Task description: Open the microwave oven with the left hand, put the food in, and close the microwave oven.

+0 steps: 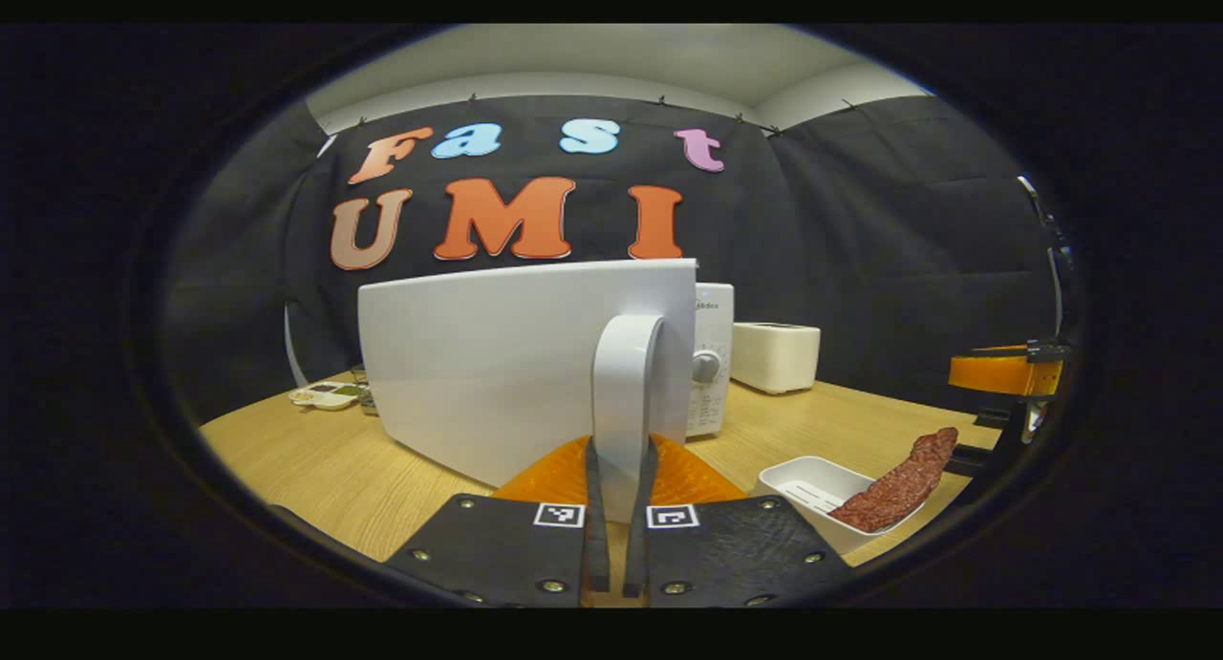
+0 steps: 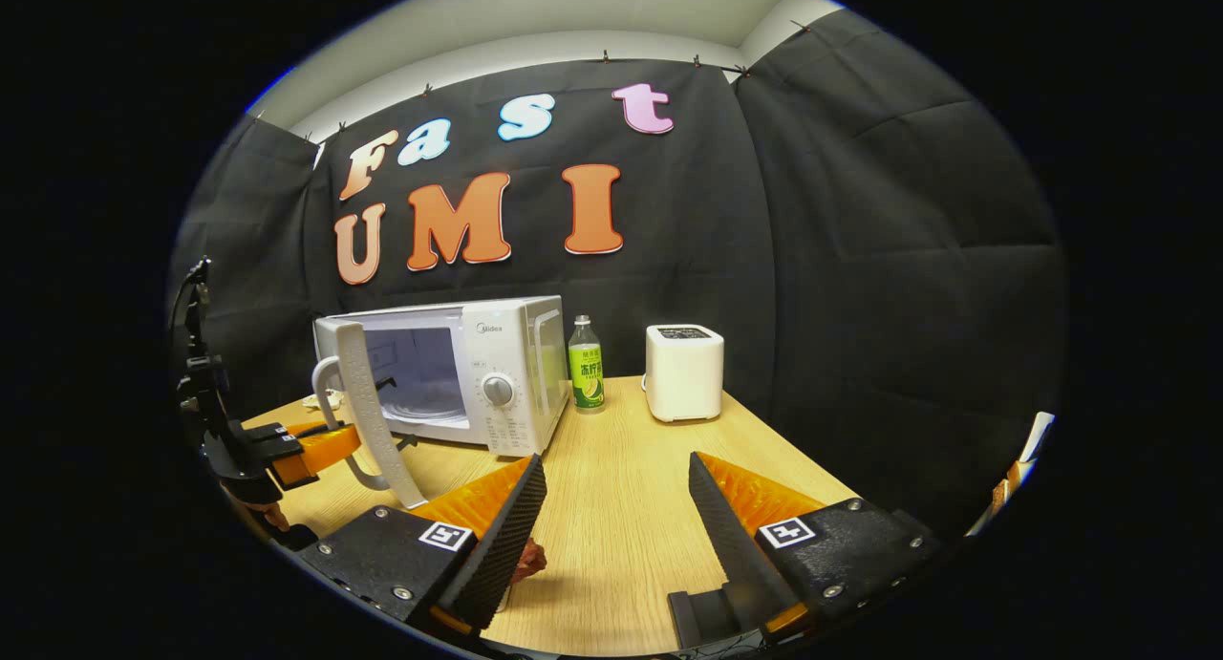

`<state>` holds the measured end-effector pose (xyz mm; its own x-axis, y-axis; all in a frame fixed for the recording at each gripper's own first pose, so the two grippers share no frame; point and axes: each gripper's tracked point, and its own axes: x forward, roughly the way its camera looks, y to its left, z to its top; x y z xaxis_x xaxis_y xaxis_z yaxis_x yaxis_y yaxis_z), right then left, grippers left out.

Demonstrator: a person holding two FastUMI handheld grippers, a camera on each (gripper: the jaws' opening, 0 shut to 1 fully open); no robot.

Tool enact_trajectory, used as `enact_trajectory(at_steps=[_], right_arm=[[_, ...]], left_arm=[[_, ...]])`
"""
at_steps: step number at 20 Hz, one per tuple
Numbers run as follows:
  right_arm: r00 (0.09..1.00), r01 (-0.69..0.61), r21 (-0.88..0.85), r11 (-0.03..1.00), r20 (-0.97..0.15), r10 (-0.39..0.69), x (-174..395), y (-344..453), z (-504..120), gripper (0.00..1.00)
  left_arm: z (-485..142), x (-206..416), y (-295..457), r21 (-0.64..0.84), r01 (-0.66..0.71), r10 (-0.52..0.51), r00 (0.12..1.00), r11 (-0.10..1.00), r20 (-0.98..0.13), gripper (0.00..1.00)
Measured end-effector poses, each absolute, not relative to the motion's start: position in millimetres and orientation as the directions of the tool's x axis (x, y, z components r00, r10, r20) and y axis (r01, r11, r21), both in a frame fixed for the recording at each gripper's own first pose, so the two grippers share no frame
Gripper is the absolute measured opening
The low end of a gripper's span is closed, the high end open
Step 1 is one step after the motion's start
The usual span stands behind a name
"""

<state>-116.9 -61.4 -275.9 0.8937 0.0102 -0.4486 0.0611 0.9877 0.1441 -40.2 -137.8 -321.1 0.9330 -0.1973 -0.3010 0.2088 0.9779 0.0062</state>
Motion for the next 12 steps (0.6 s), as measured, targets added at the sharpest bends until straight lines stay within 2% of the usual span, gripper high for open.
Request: enact_trajectory(at_steps=[1, 7, 9, 11, 12], right_arm=[[0.894, 0.059, 0.141, 0.988, -0.448, 0.01, -118, -59, -275, 0.93], [0.892, 0.047, 0.136, 0.99, -0.451, 0.02, -124, -40, -272, 0.93], [0.889, 0.042, 0.126, 0.991, -0.457, 0.02, -126, -34, -273, 0.93], [0.885, 0.039, 0.124, 0.992, -0.466, 0.023, -129, -27, -276, 0.93], [0.882, 0.039, 0.125, 0.991, -0.47, 0.025, -131, -24, -277, 0.93]], left_arm=[[-319, -49, -129, 0.006, 0.204, -0.193, 0.934, 0.979, -0.3, 0.08], [-303, -91, -78, 0.043, 0.175, -0.159, 0.955, 0.984, -0.25, 0.08], [-301, -102, -58, 0.051, 0.153, -0.136, 0.96, 0.987, -0.245, 0.05], [-295, -114, -37, 0.062, 0.123, -0.105, 0.965, 0.99, -0.238, 0.08], [-293, -119, -26, 0.073, 0.112, -0.092, 0.967, 0.991, -0.236, 0.05]])
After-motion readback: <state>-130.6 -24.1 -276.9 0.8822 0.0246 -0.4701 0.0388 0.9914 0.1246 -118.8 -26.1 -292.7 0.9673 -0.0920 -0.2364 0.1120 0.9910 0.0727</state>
